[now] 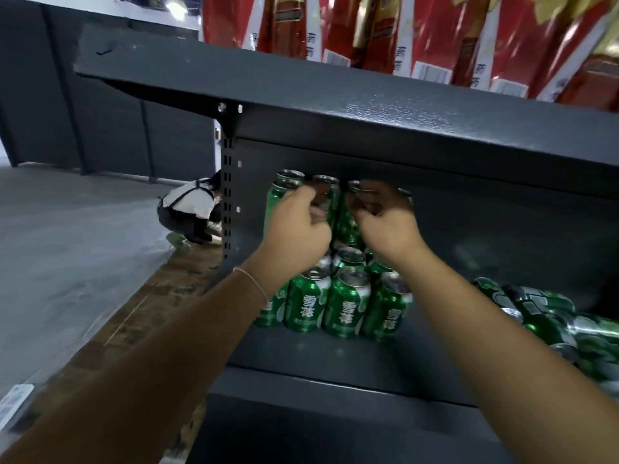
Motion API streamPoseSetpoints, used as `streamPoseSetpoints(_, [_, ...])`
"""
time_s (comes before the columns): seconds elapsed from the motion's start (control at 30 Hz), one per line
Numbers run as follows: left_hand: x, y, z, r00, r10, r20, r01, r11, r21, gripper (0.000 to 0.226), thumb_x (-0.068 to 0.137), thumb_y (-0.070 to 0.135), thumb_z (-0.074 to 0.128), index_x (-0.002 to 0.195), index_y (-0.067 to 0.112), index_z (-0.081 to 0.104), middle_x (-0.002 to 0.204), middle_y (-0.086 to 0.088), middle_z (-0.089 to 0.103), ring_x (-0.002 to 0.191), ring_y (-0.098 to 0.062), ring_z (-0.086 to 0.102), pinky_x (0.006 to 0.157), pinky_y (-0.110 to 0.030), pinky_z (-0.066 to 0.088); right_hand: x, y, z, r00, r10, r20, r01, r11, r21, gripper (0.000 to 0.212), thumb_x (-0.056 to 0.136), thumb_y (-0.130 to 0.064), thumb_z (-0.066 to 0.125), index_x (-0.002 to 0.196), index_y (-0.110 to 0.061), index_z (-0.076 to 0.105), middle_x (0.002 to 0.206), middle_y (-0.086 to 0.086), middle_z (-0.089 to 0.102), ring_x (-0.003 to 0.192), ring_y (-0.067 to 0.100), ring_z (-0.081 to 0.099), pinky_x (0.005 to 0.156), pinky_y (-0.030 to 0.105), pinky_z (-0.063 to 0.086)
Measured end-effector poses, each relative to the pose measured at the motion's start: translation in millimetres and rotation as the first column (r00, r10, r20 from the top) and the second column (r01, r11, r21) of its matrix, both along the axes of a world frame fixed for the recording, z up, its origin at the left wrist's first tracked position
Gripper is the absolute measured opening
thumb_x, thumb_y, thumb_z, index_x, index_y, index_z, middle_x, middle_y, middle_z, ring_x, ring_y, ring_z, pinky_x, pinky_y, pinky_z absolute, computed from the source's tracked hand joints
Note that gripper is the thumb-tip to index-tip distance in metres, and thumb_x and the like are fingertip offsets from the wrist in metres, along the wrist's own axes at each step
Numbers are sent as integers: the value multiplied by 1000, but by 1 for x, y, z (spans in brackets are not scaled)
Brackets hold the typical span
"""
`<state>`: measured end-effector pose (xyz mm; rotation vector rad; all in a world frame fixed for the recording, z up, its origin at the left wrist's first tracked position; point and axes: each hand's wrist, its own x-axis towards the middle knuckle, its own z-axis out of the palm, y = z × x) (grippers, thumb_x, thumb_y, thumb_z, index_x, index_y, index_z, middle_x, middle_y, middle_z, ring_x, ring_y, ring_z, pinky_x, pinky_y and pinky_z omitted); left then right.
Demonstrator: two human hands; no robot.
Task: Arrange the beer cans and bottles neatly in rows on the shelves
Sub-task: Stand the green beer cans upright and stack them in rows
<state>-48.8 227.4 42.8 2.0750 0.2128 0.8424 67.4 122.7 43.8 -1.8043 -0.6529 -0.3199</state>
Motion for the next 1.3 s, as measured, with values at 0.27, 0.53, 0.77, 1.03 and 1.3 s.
streamPoseSetpoints(0.27, [45, -97, -14, 974, -227, -20, 227, 974, -23, 51, 85, -6, 40, 132, 10, 51, 124, -9, 57, 108, -18, 59, 95, -31, 48, 38, -123, -15, 980, -173, 96, 185, 973, -137, 25, 88, -7, 69, 113, -1, 66, 99, 9, 72, 90, 17, 66, 78, 17, 47])
streamPoseSetpoints(0.53, [91, -176, -39, 918, -364, -158, 359, 932, -57, 61, 83, -8, 37, 140, 14, 44, 138, -8, 49, 125, -20, 52, 103, -33, 43, 80, -225, -44, 935, -350, -52, 310, 880, -360, 39, 88, -28, 71, 123, -10, 65, 114, 6, 71, 104, 20, 65, 92, 23, 45])
streamPoseSetpoints(0.77, [118, -220, -65, 865, -390, -316, 360, 921, -150, 65, 86, -10, 36, 147, 14, 32, 150, -7, 39, 138, -22, 39, 105, -26, 35, 98, -269, -66, 932, -361, -16, 288, 768, -572, 44, 89, -25, 65, 130, -8, 59, 123, 13, 67, 119, 31, 59, 98, 27, 43])
streamPoseSetpoints(1.03, [123, -240, -77, 871, -349, -346, 276, 930, -243, 62, 89, -8, 38, 147, 12, 32, 151, -7, 37, 139, -21, 36, 100, -22, 35, 127, -271, -79, 932, -360, -27, 224, 635, -739, 40, 86, -23, 64, 122, -6, 60, 124, 19, 64, 117, 36, 59, 91, 32, 48])
streamPoseSetpoints(1.3, [117, -240, -82, 874, -318, -368, 248, 942, -226, 64, 86, -9, 39, 146, 11, 33, 149, -8, 41, 135, -21, 42, 100, -21, 36, 132, -255, -83, 910, -405, -86, 195, 603, -773, 47, 84, -33, 69, 120, -5, 55, 123, 17, 64, 114, 34, 61, 84, 31, 48])
